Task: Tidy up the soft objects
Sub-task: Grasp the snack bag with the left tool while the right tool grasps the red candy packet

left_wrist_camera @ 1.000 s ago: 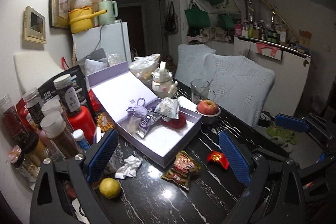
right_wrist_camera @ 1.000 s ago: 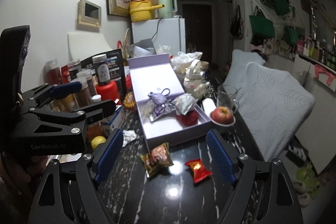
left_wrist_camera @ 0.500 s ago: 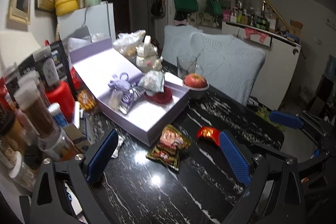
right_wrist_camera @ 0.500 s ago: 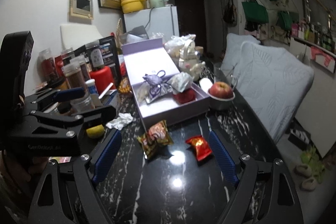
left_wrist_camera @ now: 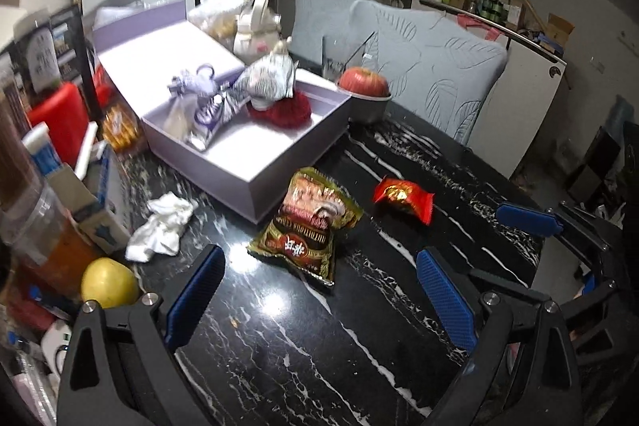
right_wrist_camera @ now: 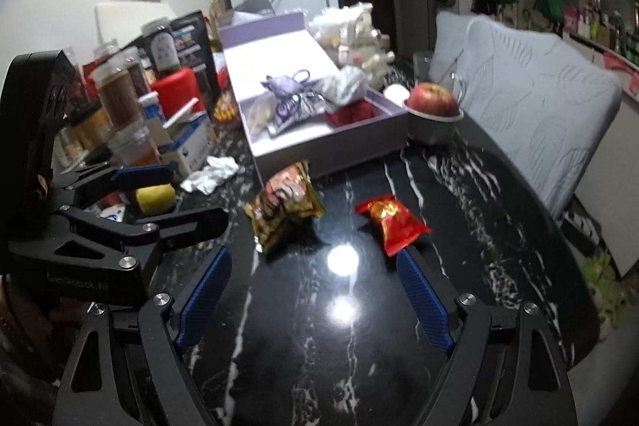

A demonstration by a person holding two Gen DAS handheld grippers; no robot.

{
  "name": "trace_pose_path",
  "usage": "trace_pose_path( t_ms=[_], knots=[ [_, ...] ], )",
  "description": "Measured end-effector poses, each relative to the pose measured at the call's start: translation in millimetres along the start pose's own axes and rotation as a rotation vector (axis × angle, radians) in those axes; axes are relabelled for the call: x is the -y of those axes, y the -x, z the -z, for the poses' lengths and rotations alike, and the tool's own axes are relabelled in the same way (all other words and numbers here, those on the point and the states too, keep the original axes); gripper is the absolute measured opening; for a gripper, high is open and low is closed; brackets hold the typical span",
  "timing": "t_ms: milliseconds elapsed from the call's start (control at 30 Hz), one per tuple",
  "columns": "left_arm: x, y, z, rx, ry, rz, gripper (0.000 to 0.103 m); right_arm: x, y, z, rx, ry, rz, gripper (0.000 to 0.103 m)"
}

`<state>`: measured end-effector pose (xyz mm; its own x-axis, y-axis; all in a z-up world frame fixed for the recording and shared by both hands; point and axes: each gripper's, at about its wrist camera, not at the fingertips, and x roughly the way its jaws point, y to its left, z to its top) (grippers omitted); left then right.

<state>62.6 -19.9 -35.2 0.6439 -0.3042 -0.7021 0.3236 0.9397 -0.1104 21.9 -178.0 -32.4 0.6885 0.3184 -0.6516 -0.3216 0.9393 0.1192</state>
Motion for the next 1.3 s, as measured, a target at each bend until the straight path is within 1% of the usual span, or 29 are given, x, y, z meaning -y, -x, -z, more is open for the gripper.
trace_pose_path(
  t_ms=[200, 300, 400, 533, 567, 667, 833, 1033, 1133, 1200, 1267, 1300],
  knots=[
    [-11, -29, -5, -0.04, 0.019, 0.0, 0.098, 15, -25, 0, -0.045, -0.035, 0.014, 0.086],
    [-18, -51, -9, -0.087, 0.046, 0.008, 0.098, 25, -39, -2, -0.067, -0.052, 0.027, 0.086],
    [-23, -66, -12, -0.097, 0.068, 0.007, 0.098, 34, -54, -2, -0.089, -0.046, 0.04, 0.086],
    [-24, -83, -15, -0.118, 0.053, 0.045, 0.098, 51, -78, -6, -0.133, -0.058, 0.048, 0.086],
    [-23, -86, -15, -0.121, 0.041, 0.045, 0.098, 55, -84, -7, -0.145, -0.062, 0.044, 0.086],
    [-22, -93, -17, -0.126, 0.016, 0.047, 0.098, 63, -98, -10, -0.172, -0.072, 0.041, 0.086],
    [-30, -102, -21, -0.157, 0.042, 0.094, 0.098, 72, -113, -16, -0.183, -0.083, 0.031, 0.086],
    [-30, -111, -22, -0.172, 0.049, 0.142, 0.098, 78, -126, -26, -0.21, -0.053, 0.042, 0.086],
    [-32, -122, -23, -0.206, 0.08, 0.176, 0.098, 80, -135, -28, -0.233, -0.052, 0.041, 0.086],
    [-32, -122, -24, -0.205, 0.09, 0.157, 0.098, 83, -139, -28, -0.241, -0.068, 0.038, 0.086],
    [-32, -120, -23, -0.201, 0.089, 0.143, 0.095, 85, -141, -28, -0.236, -0.073, 0.056, 0.085],
    [-33, -119, -23, -0.198, 0.091, 0.137, 0.09, 85, -141, -29, -0.238, -0.07, 0.069, 0.078]
  ],
)
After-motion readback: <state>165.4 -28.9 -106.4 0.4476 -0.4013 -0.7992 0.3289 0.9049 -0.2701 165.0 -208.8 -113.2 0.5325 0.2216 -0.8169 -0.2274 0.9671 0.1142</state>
